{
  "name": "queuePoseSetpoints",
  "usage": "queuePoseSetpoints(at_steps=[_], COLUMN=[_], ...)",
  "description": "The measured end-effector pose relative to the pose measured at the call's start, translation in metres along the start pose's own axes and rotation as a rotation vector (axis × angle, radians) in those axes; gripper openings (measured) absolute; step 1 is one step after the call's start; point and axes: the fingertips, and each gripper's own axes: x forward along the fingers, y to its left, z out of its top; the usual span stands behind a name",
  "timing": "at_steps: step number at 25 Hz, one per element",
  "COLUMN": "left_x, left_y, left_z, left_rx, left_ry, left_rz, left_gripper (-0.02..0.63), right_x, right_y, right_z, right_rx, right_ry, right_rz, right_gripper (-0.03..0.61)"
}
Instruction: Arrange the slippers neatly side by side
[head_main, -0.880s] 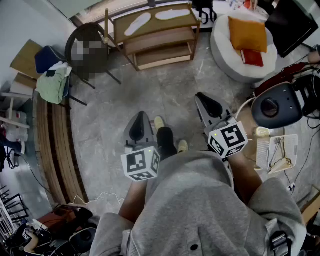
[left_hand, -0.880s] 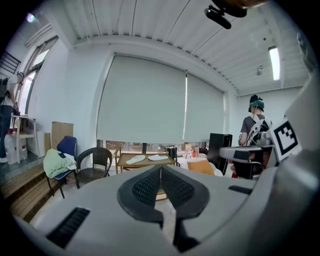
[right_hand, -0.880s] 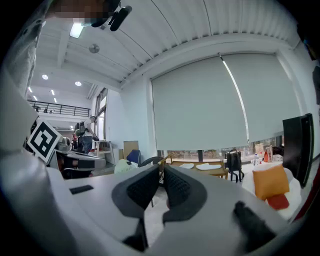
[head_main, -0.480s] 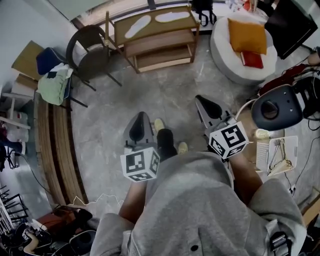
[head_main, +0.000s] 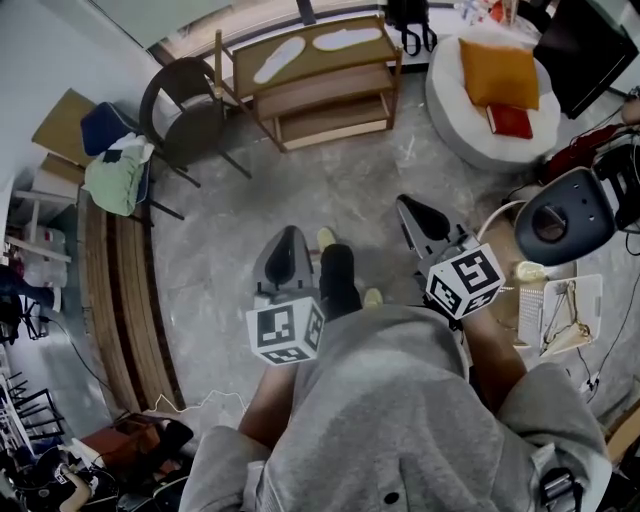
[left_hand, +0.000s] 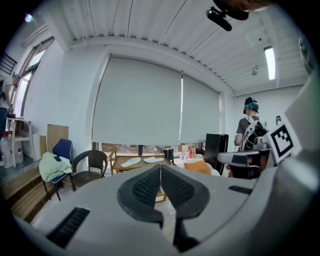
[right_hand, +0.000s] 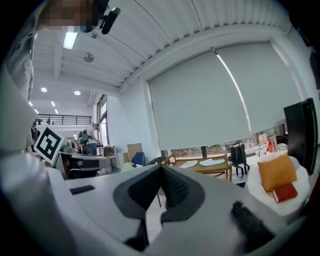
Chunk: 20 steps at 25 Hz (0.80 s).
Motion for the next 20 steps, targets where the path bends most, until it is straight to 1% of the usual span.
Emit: queuePoseSetpoints(at_steps=[7,14,20], left_x=[0.012,0.037,0.065], left_y=[-0.002,0.005,0.021], left_z=[-0.004,0.0,-0.002], left_rx=[0.012,0.003,-0.018], left_ry=[0.013,0.026,0.05], left_rz=[-0.013,-0.029,-0.034], left_gripper=[0.02,0.018,0.019], right_x=[0.003,0.024,0.051], right_y=[-0.017,-0.031,-0.041], right_z=[-0.006,-0.005,-0.009], right_rx=[0.04,0.042,0.051], right_ry=[-0.005,0.014,0.044], right_rz=[-0.033,-0.036,-0.039], right_gripper=[0.026,0.026,0.026])
